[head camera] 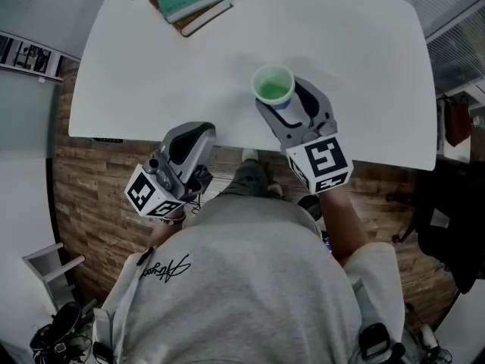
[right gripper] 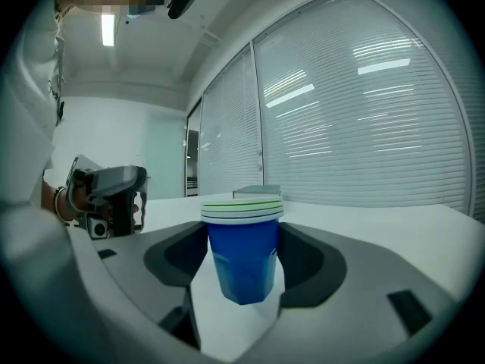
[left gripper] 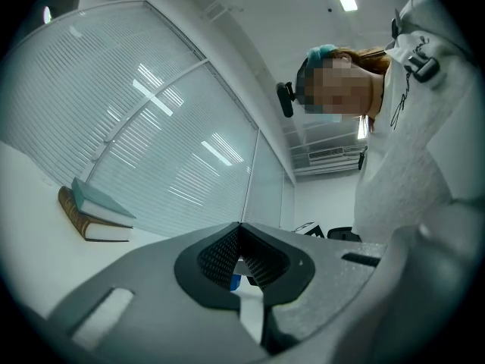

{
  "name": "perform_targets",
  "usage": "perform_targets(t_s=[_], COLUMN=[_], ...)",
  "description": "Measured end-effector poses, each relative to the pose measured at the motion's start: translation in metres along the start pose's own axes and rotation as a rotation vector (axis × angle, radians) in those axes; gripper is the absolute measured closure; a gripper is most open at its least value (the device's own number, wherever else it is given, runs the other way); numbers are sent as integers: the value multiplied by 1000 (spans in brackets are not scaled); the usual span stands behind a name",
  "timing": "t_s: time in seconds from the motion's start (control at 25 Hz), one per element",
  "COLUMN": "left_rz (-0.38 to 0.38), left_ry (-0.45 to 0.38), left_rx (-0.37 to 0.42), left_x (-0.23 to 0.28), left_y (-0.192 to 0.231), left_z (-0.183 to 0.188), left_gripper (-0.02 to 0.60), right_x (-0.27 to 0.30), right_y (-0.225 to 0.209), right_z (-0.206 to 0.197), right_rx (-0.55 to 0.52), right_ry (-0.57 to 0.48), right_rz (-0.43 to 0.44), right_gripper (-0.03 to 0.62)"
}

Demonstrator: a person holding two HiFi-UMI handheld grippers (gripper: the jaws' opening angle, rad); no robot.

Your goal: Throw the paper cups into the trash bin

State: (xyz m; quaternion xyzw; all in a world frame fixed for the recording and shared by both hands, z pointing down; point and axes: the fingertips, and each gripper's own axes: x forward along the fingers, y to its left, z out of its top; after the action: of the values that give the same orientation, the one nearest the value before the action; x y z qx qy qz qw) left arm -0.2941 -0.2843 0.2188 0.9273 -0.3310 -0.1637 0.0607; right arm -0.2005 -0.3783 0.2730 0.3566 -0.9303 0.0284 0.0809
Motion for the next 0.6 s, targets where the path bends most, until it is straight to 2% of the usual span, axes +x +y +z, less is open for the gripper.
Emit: perform_targets(t_s=[0.6], left_rz=[-44], left_ry=[-5], left_rx=[13], left_x=[-7], left_y=[-67], left_z=[-9], left_gripper=[578], right_x=[-75], right_y=[23], right_z=[3], right_rx=[29], right_ry=[-68], right_rz=[-21], right_gripper=[310])
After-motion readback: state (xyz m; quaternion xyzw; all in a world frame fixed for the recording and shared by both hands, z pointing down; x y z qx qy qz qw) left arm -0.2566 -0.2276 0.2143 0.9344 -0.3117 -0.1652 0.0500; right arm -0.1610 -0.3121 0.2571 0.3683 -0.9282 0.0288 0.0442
